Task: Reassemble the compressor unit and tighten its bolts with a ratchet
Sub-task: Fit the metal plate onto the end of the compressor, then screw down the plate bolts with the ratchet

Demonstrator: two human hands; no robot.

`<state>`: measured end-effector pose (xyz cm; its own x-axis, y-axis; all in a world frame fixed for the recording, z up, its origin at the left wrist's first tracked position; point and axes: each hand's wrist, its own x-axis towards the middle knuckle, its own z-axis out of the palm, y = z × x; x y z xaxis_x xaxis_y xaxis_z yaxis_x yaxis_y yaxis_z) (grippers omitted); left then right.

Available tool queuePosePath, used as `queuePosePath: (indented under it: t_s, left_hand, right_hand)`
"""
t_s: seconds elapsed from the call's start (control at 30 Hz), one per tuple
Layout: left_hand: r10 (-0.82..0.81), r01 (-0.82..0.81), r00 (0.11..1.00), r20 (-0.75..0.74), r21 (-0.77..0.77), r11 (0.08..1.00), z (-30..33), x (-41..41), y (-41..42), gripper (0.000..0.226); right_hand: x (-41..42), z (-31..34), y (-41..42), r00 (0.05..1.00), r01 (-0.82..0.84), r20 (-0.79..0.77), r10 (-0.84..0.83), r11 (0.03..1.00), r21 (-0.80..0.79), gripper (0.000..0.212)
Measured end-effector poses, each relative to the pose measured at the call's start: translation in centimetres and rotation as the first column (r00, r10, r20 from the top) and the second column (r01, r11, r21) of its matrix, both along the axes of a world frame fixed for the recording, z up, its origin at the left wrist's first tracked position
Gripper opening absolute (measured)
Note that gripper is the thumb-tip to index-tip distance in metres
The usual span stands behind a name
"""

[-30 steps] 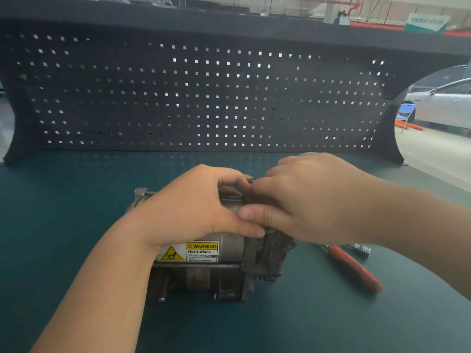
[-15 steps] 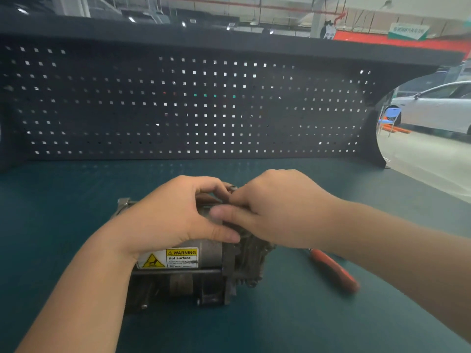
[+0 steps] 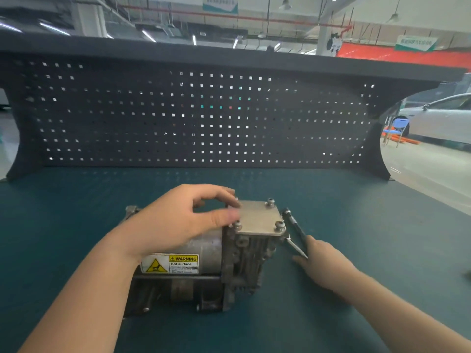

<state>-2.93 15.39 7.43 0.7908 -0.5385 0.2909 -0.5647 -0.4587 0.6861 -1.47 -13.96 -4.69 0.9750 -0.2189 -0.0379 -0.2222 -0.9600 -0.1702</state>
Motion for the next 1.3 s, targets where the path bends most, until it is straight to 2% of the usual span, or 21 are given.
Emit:
queuePosePath:
  t_s: [0.07, 0.13, 0.2, 0.27, 0.37, 0.43, 0.5, 0.57, 0.63, 0.67, 0.73, 0.8, 0.93, 1.3]
  left_hand:
    - [0.073, -0.062, 0.994, 0.075, -0.139, 0.988, 0.0, -0.1, -0.3, 0.034]
    - [0.138, -0.103, 0.966, 0.220, -0.166, 0.981, -0.1, -0.5, -0.9, 0.031]
    - [0.066, -0.044, 0.944, 0.323, -0.078, 0.996, -0.4, -1.1, -1.8, 0.033]
    - [-0.023, -0.010, 0.920, 0.390, 0.083, 0.996, -1.1, -1.5, -2.5, 0.046]
    - [-0.031, -0.097, 0.873, 0.487, 0.236, 0.967, -1.6, -1.6, -2.9, 0.064]
    - [-0.023, -0.122, 0.853, 0.522, 0.241, 0.963, -1.4, -1.9, -3.1, 0.065]
    - [-0.009, -0.134, 0.836, 0.549, 0.219, 0.967, -1.2, -2.4, -3.5, 0.062]
    - [0.032, -0.114, 0.861, 0.508, 0.132, 0.985, -1.0, -2.8, -4.0, 0.051]
    - [0.063, -0.060, 0.926, 0.371, -0.018, 0.998, -0.8, -3.1, -4.5, 0.032]
    - [0.055, -0.027, 0.954, 0.295, -0.096, 0.995, -0.8, -3.2, -4.8, 0.031]
    - [0.018, 0.017, 0.988, 0.152, -0.222, 0.975, -0.9, -3.3, -5.3, 0.045]
    - [-0.010, 0.018, 1.000, 0.029, -0.305, 0.952, -1.3, -3.4, -5.8, 0.052]
    - [0.028, -0.026, 1.000, 0.000, -0.333, 0.943, -2.1, -3.2, -6.6, 0.048]
    - [0.034, -0.062, 0.996, -0.080, -0.377, 0.924, -1.6, -3.3, -6.8, 0.040]
  right_hand:
    - [-0.2, 0.0, 0.2, 0.998, 0.015, 0.057, -0.014, 1.000, -0.016, 0.023]
    - [-0.8, 0.5, 0.5, 0.993, 0.013, 0.120, -0.012, 1.000, -0.014, 0.019]
    - [-1.8, 1.9, 0.4, 0.974, 0.013, 0.227, -0.017, 1.000, 0.021, 0.022]
    - [-3.3, 4.3, 0.0, 0.932, -0.034, 0.361, -0.029, 0.986, 0.166, 0.024]
    - [-6.5, 8.7, -1.0, 0.856, -0.263, 0.518, -0.015, 0.849, 0.459, 0.017]
    - [-9.3, 11.5, -1.0, 0.860, -0.399, 0.507, 0.055, 0.692, 0.602, 0.011]
    - [-11.4, 13.2, -0.7, 0.883, -0.438, 0.446, 0.147, 0.600, 0.669, 0.021]
    - [-12.5, 14.1, -0.2, 0.885, -0.456, 0.400, 0.238, 0.616, 0.642, 0.019]
    - [-13.0, 14.4, 0.2, 0.878, -0.475, 0.367, 0.306, 0.649, 0.595, 0.025]
    - [-13.1, 14.6, 0.4, 0.876, -0.478, 0.362, 0.318, 0.661, 0.579, 0.029]
    - [-13.1, 15.2, 0.7, 0.870, -0.485, 0.375, 0.321, 0.701, 0.523, 0.035]
    - [-12.6, 15.9, 0.7, 0.852, -0.495, 0.417, 0.317, 0.747, 0.444, 0.032]
    - [-11.6, 16.7, 0.4, 0.845, -0.472, 0.440, 0.304, 0.812, 0.343, 0.026]
    - [-10.4, 17.3, 1.0, 0.865, -0.444, 0.382, 0.325, 0.852, 0.278, 0.028]
